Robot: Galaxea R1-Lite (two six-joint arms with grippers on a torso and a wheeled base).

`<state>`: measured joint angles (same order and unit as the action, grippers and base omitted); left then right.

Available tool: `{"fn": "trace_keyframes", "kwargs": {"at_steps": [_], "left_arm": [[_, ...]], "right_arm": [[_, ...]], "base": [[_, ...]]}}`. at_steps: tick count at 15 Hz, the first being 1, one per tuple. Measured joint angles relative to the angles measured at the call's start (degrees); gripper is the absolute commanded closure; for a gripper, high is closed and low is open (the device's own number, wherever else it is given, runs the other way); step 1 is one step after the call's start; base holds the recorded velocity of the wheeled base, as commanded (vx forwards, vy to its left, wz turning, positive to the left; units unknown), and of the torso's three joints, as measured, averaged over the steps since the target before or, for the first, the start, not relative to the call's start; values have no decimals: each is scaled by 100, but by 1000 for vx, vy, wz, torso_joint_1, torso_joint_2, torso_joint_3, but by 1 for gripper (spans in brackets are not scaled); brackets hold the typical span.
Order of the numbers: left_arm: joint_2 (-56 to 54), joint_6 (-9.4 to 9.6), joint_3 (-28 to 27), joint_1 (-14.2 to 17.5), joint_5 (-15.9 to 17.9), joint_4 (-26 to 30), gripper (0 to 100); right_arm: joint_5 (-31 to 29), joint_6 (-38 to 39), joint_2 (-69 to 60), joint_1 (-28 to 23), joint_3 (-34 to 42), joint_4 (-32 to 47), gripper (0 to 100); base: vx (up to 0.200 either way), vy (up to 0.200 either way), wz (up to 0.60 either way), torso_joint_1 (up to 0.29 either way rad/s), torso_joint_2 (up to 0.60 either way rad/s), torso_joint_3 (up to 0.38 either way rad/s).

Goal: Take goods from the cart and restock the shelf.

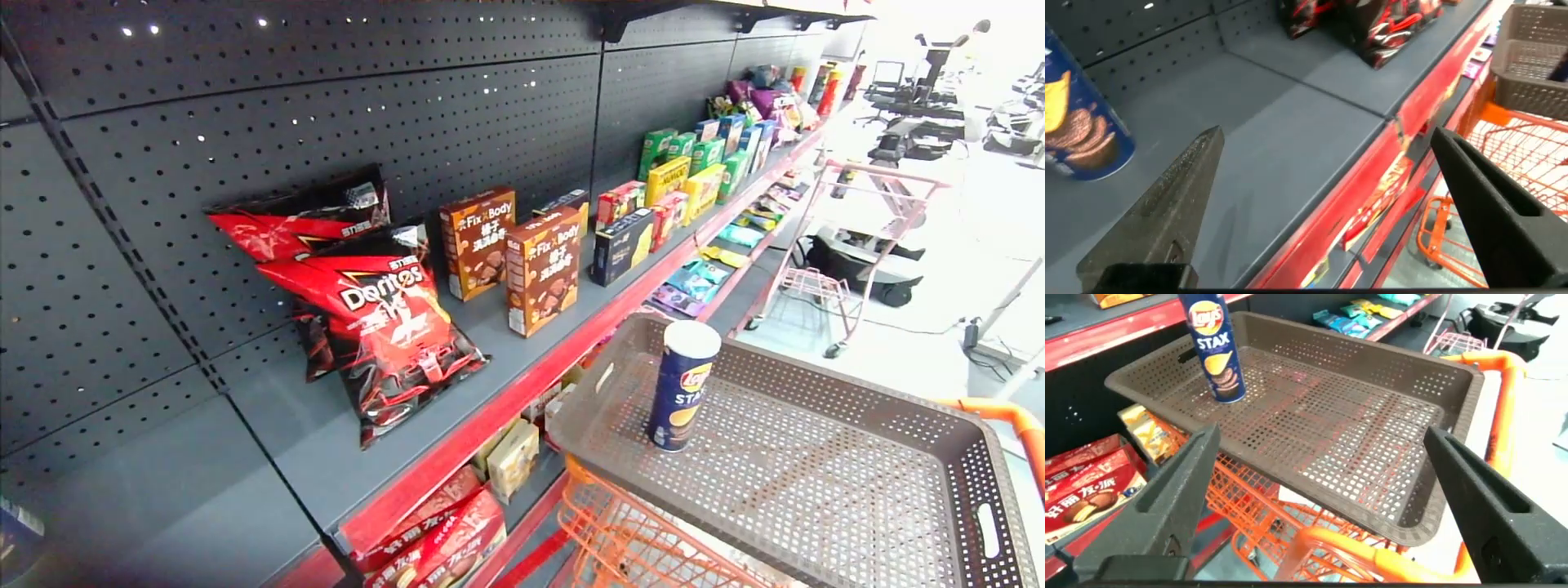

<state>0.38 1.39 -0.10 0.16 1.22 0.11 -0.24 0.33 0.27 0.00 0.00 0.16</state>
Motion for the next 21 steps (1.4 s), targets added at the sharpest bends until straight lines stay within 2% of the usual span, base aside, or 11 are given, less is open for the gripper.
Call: {"fn": "trace_keyframes", "kwargs": {"at_steps": [13,15,19,21], "left_arm": [[0,-2,0,0,-5,-1,0],[0,-5,0,-2,-7,-1,0],[0,-5,0,-2,-7,-1,0],[0,-5,0,-2,-7,-1,0]], "right_arm": [[2,-17,141,13,-160,118,0],[-150,32,745,18,-672,145,0],[-780,315,2848,5,-1752,60,0],[-923,315,3925,18,-2070,-467,0]], "base": [[0,0,0,0,0,0],[0,0,0,0,0,0],[0,0,0,0,0,0],[0,0,0,0,0,0]]}}
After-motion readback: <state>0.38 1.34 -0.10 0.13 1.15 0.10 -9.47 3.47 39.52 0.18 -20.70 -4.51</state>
